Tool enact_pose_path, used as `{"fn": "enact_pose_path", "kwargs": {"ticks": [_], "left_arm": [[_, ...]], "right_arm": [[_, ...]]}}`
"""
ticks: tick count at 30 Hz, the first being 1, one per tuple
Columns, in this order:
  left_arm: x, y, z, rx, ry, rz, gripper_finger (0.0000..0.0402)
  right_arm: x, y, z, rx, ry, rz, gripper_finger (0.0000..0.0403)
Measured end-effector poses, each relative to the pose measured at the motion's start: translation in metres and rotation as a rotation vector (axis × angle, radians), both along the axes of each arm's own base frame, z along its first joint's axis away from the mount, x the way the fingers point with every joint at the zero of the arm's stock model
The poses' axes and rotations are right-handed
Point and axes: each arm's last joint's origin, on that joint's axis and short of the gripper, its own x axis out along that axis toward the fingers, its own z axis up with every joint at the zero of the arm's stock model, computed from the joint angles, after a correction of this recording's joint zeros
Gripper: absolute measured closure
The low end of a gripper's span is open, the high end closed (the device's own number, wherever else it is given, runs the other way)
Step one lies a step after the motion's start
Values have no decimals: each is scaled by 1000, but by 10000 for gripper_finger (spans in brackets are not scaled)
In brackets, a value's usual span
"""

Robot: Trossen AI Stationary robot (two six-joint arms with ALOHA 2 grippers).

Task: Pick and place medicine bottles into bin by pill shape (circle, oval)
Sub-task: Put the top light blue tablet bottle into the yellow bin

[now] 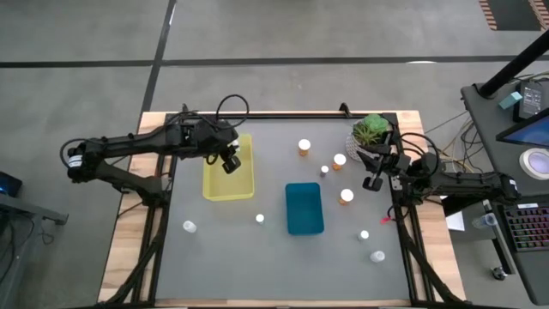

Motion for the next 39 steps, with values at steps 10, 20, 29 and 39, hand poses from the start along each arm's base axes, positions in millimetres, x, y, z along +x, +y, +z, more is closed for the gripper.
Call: {"fn": "enact_pose_path", "kwargs": {"ticks": [10,20,29,39], "left_arm": [[0,0,-2,-4,7,0,299],[-7,9,-28,-26,82,129,299],[-23,28,-87,-123,93,417,299],[-31,35,-120,-88,48,584,299]], "right_arm": [[0,0,0,0,1,0,335],[0,0,0,1,1,0,335],[0,0,0,2,0,0,335],[0,0,0,2,1,0,335]]}}
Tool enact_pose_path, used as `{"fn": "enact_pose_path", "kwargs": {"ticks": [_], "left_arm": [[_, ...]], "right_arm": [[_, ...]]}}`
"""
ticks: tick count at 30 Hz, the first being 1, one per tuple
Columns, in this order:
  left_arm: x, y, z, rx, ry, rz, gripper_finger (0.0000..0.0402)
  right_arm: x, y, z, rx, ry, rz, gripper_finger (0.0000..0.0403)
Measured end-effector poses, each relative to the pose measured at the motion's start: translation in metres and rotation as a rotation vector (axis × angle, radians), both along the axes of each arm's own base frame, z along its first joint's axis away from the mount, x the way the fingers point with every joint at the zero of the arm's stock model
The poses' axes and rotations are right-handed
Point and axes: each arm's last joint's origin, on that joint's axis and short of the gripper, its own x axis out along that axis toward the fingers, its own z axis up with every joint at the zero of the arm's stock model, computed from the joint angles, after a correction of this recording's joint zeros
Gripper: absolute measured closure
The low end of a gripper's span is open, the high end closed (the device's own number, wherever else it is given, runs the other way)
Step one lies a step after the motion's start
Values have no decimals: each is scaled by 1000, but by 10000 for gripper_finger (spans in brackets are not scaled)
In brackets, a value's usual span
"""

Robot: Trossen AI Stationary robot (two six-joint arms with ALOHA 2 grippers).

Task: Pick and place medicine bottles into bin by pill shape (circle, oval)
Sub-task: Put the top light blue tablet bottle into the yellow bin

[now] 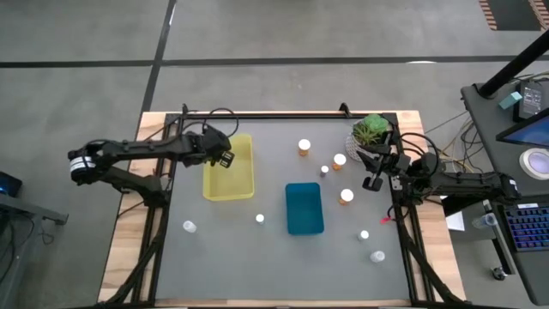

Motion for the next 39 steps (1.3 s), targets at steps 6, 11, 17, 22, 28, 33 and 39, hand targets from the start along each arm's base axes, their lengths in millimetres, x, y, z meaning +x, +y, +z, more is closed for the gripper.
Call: {"fn": "enact_pose_path", "kwargs": {"ticks": [6,11,17,22,28,33,39], "left_arm": [[0,2,-10,41,11,37,299],[3,4,-16,37,20,39,299],[10,7,-27,33,40,42,299],[12,9,-32,30,65,45,299],[13,9,-35,30,81,46,299],[13,9,-35,35,81,48,299],[12,10,-34,36,82,55,299]], "right_arm": [[0,0,0,0,0,0,335],[0,0,0,0,0,0,335],[0,0,0,1,0,0,335],[0,0,0,1,0,0,335],[0,0,0,1,-1,0,335],[0,0,0,1,-1,0,335],[0,0,0,1,0,0,335]]}}
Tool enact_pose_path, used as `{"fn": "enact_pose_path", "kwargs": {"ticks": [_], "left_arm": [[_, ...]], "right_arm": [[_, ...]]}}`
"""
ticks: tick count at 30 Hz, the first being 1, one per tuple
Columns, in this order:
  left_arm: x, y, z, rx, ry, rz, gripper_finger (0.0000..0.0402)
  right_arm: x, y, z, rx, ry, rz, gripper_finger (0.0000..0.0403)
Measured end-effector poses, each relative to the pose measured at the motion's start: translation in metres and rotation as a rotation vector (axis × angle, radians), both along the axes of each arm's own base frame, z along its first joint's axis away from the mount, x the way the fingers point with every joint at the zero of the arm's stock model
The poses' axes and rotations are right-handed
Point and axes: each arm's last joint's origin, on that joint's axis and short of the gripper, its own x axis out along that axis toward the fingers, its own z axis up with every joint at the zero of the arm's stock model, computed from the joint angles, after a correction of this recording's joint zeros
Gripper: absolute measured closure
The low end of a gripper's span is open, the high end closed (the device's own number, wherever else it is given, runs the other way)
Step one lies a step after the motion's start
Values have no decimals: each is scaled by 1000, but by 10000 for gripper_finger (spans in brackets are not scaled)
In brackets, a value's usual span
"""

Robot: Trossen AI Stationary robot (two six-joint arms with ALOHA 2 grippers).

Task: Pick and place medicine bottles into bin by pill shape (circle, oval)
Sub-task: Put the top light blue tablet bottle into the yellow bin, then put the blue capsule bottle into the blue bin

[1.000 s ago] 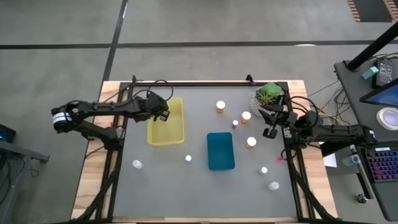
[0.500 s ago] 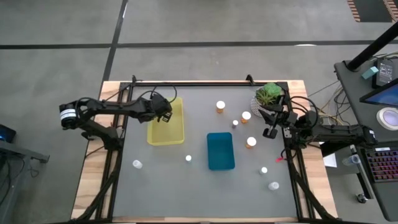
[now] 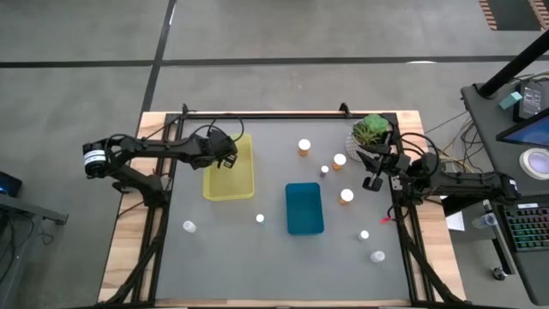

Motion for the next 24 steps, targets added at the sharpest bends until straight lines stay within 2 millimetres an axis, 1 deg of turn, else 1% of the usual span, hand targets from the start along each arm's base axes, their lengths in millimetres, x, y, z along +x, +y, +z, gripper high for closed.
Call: {"fn": "enact_pose_path", "kwargs": {"ticks": [4,10,14,19,24], "left_arm": [[0,0,0,1,4,-6,291],[0,0,0,1,5,-7,243],[0,0,2,2,30,-31,221],[0,0,17,2,52,-56,215],[-5,-2,38,11,59,-82,215]], "right_arm": [[0,0,0,0,0,0,335],[0,0,0,0,0,0,335],[0,0,0,0,0,0,335],[0,0,0,0,0,0,335],[0,0,0,4,0,2,335]]}}
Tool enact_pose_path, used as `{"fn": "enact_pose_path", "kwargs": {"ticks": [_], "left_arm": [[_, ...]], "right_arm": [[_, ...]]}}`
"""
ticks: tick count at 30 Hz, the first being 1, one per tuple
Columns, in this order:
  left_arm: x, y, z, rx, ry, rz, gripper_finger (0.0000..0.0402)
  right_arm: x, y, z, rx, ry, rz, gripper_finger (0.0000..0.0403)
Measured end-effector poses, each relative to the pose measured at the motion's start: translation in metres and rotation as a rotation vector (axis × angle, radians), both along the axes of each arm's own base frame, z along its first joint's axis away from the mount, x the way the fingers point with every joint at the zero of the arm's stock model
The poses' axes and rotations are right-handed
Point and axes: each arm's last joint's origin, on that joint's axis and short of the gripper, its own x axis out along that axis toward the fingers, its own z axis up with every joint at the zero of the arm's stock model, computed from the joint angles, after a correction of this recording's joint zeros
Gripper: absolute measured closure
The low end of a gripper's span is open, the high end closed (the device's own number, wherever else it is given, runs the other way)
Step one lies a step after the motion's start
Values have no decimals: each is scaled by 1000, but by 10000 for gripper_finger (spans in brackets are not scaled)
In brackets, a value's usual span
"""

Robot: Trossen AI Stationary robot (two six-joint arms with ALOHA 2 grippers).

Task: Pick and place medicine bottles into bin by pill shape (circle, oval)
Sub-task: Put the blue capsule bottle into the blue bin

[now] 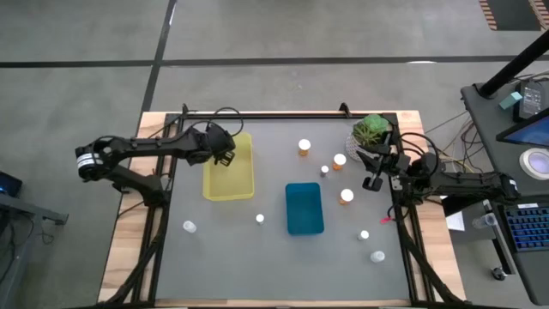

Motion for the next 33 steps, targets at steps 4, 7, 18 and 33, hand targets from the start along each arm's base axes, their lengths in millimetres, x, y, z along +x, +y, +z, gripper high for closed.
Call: {"fn": "enact_pose_path", "kwargs": {"ticks": [4,7,18,33], "left_arm": [[-3,-4,20,31,-27,-55,214],[-6,-11,36,67,-55,-124,214],[-4,-60,88,265,-258,-677,214],[-11,-88,89,632,-526,-1261,214]], "right_arm": [[0,0,0,17,-5,2,335],[0,0,0,42,-11,1,335],[4,-1,-5,214,0,67,335],[22,-3,-14,423,62,122,335]]}}
